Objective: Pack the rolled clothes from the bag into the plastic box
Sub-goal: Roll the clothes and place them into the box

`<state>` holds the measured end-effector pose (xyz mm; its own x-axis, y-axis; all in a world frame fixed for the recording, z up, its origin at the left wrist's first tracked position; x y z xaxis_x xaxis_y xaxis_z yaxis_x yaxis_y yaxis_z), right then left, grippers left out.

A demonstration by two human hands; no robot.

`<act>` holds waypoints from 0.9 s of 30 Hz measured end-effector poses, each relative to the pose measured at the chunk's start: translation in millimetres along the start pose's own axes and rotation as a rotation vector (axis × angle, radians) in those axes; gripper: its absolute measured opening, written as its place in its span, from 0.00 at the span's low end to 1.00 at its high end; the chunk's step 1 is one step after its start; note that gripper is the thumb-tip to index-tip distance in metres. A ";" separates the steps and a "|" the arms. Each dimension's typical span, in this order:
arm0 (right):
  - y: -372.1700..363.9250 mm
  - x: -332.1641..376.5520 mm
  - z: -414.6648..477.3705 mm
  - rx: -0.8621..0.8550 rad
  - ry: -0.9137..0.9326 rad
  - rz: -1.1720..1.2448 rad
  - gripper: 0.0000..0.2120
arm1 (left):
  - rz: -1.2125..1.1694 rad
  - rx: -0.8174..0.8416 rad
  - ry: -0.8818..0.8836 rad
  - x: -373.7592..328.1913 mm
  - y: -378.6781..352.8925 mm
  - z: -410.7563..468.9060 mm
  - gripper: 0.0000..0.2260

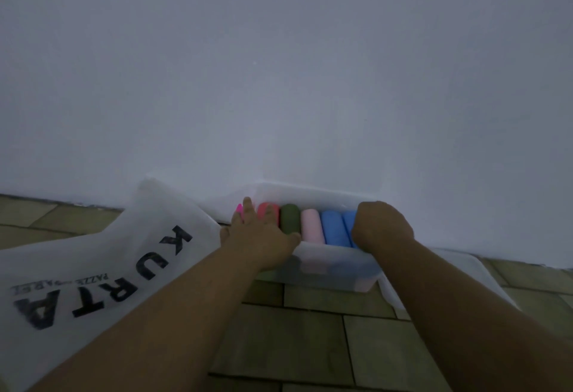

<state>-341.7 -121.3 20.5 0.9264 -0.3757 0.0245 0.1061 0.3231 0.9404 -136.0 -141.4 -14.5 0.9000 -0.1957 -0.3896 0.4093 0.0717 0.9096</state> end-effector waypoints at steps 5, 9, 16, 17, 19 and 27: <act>-4.5 3.6 -16.0 0.261 0.303 0.024 0.15 | -0.022 0.020 -0.005 0.3 0.7 -3.2 0.40; -9.9 4.1 -24.2 0.320 0.440 -0.060 0.13 | 0.020 0.032 -0.054 -1.5 4.7 -4.1 0.39; -18.0 4.0 -26.1 0.211 0.519 -0.144 0.10 | -0.018 0.001 -0.036 -2.7 4.4 -6.9 0.38; -18.0 3.7 -27.2 0.215 0.522 -0.175 0.11 | -0.047 -0.049 -0.025 -2.7 2.9 -10.0 0.39; -19.9 2.2 -29.4 0.177 0.532 -0.207 0.13 | -0.078 -0.206 -0.005 1.2 -3.8 -23.1 0.38; -4.8 -0.8 -51.1 -0.231 0.009 0.587 0.21 | 0.170 -0.038 0.356 95.7 -31.2 -90.4 0.37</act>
<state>-324.5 -78.2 -1.3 0.8569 -0.0717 0.5105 -0.3466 0.6530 0.6735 -49.1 -73.9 -93.3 0.9484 0.1732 -0.2658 0.2494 0.1108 0.9621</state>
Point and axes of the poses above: each hand's wrist, its own z-axis towards the middle knuckle, its own y-axis out of the back of the hand, x = y × z, the point moved 2 cm from there along z, towards the middle knuckle, and after that the axes turned 14 degrees about -x, right-handed, at the moved point
